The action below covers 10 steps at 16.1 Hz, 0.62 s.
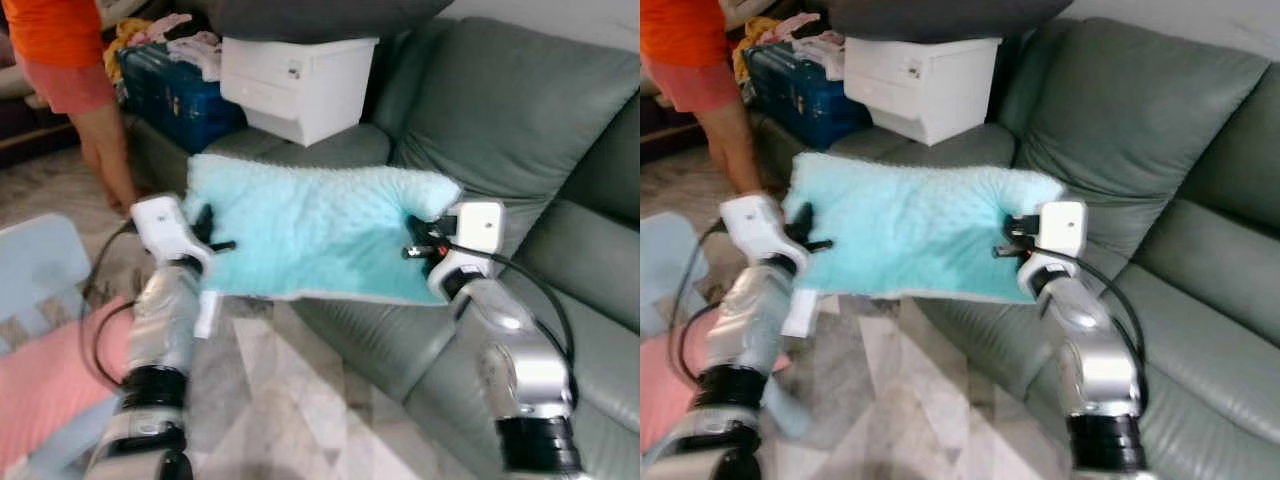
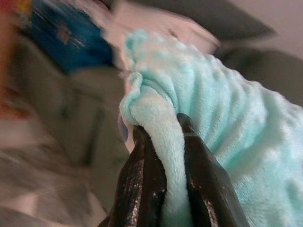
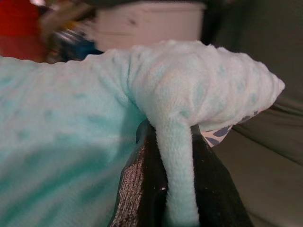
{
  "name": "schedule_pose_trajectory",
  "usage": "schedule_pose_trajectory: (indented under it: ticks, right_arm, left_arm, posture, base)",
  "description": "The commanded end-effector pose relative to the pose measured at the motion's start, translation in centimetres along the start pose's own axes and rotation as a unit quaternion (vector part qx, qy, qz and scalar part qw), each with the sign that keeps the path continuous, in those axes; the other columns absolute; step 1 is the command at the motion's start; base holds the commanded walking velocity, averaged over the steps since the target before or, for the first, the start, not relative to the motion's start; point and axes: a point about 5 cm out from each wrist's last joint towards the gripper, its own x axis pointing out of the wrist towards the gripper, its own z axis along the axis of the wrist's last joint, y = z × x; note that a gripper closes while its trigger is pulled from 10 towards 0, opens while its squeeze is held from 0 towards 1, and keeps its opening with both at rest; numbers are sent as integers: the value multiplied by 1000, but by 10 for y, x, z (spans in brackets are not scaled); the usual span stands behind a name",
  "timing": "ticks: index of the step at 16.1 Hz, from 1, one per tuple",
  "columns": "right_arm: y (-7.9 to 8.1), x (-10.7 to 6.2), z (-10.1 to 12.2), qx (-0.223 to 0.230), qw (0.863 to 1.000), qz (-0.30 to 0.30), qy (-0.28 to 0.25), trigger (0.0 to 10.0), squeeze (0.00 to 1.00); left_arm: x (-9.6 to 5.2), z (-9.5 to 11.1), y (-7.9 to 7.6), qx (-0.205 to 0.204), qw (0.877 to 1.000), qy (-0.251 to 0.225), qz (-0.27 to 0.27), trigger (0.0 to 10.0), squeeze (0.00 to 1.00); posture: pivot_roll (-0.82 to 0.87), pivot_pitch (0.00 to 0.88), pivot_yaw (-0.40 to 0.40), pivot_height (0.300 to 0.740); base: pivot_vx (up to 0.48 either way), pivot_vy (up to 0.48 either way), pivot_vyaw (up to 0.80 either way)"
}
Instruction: Move the pillow to the sofa
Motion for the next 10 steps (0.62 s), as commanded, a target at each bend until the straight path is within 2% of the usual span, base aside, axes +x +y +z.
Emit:
schedule_pose_trajectory:
  ticks: [1, 4, 8, 10]
  right_arm:
    - [2, 2, 11, 2, 1000, 2, -23, 10000, 0]
    - [2, 2, 9, 3, 1000, -2, -20, 10000, 0]
    - [2, 4, 2, -2, 1000, -1, -12, 10000, 0]
    - [3, 7, 2, -2, 1000, 1, -11, 10000, 0]
  left_arm:
    - [0, 3, 2, 13, 1000, 3, -6, 10000, 0]
    - [-5, -3, 5, 25, 1000, 5, 3, 10000, 0]
    - [-27, -26, 16, 38, 998, 33, 24, 10000, 0]
    - [-27, -27, 14, 36, 998, 35, 23, 10000, 0]
  posture:
    - [-217, 0, -23, 740]
    - [-206, 0, -20, 740]
    - [-187, 0, -28, 740]
    - [-179, 0, -33, 740]
  base:
    - [0, 0, 0]
    - [0, 0, -788]
    - [0, 0, -788]
    - [0, 0, -788]
